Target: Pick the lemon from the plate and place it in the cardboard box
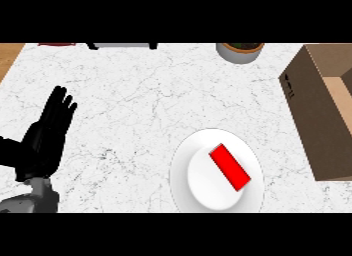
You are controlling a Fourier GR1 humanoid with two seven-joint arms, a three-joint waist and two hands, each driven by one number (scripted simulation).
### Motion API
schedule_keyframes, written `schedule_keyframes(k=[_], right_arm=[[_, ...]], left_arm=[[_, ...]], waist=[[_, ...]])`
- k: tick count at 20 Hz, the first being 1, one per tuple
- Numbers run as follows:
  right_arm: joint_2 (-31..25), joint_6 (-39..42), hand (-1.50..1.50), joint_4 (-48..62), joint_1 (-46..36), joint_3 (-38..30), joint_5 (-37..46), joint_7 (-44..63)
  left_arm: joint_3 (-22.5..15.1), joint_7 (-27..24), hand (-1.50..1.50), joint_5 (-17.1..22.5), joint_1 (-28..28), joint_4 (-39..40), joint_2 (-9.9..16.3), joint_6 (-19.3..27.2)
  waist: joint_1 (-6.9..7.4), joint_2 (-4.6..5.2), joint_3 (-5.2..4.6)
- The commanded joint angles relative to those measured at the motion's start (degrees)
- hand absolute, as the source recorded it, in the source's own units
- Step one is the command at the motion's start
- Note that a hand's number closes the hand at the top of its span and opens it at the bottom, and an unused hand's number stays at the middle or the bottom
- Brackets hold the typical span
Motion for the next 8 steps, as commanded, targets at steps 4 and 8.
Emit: schedule_keyframes(k=[4, 8], right_arm=[[-5.27, 4.56, -1.5, 2.13, 5.82, -4.82, -9.19, -6.04], [-7.47, 5.92, -1.5, 4.16, 8.41, -5.55, -12.36, -8.3]], left_arm=[[2.4, 1.19, 0.0, 1.53, -3.24, 1.92, 1.62, -0.57], [0.15, -0.06, 0.0, -0.77, -1.36, 1.39, -0.3, 0.84]], waist=[[0.16, 0.13, 0.01], [0.34, 0.13, 0.02]])
